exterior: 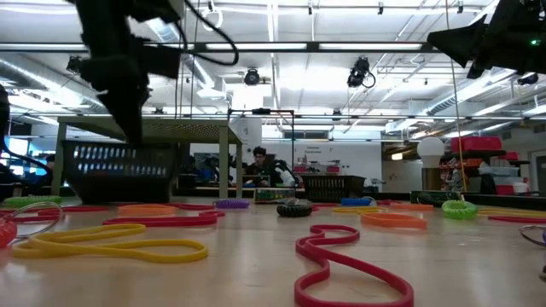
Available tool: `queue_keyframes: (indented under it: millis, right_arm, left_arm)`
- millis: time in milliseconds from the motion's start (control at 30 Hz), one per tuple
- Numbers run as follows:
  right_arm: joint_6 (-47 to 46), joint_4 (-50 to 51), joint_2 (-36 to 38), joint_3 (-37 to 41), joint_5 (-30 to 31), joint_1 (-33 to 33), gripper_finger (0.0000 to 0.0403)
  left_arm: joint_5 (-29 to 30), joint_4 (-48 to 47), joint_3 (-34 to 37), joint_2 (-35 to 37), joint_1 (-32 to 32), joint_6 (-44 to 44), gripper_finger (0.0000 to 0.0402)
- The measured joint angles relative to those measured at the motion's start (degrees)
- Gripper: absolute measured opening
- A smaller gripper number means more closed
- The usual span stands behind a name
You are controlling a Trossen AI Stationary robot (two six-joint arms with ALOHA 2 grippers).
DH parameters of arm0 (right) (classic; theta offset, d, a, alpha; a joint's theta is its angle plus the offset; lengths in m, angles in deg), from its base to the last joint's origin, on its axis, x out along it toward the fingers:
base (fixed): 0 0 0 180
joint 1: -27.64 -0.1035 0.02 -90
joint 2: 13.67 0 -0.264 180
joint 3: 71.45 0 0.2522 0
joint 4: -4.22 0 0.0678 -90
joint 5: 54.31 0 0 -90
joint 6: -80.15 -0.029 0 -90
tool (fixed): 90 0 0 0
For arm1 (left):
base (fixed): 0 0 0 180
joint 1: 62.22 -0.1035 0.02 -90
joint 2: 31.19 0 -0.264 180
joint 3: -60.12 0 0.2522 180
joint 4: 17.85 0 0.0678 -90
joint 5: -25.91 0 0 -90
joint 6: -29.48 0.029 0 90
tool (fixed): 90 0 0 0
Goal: Pick & Place Office Desk Supplies
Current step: Put the black bin on the shelf
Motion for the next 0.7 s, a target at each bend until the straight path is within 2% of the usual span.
queue_keyframes:
  millis: [200,333,467,700]
  right_arm:
    - [0.2,-0.1,0.0,0.0,0.0,0.0,0.0034]
    - [0.2,-0.1,0.0,0.0,0.0,0.0,0.0034]
    - [0.4,-0.1,0.0,0.0,0.0,0.0,0.0034]
    - [0.4,-0.3,0.0,0.0,0.0,0.0,0.0034]
  left_arm:
    - [-3.1,-2.1,-5.2,0.0,1.3,-9.9,0.0005]
    - [-3.2,-2.3,-5.5,0.0,4.2,-23.9,0.0004]
    - [-0.4,-3.8,-5.3,-0.2,7.0,-35.1,0.0004]
    - [1.8,-11.7,-5.6,-0.2,8.7,-42.0,0.0003]
